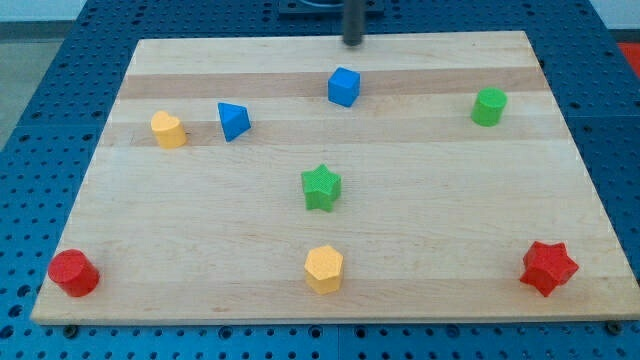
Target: Push the yellow heart to the blue triangle
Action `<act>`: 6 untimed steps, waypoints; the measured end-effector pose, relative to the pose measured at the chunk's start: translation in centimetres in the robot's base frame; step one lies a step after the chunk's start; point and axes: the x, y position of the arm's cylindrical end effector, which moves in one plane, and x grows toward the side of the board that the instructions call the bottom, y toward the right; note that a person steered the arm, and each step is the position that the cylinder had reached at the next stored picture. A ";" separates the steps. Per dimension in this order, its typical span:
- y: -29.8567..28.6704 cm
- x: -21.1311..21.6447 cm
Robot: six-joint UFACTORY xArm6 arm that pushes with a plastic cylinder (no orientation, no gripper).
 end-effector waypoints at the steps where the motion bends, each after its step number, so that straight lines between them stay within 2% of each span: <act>1: -15.1 2.4; 2: -27.4 11.7; 3: -27.6 19.2; 4: -19.0 18.4; 5: -13.9 13.0; 6: -5.6 11.4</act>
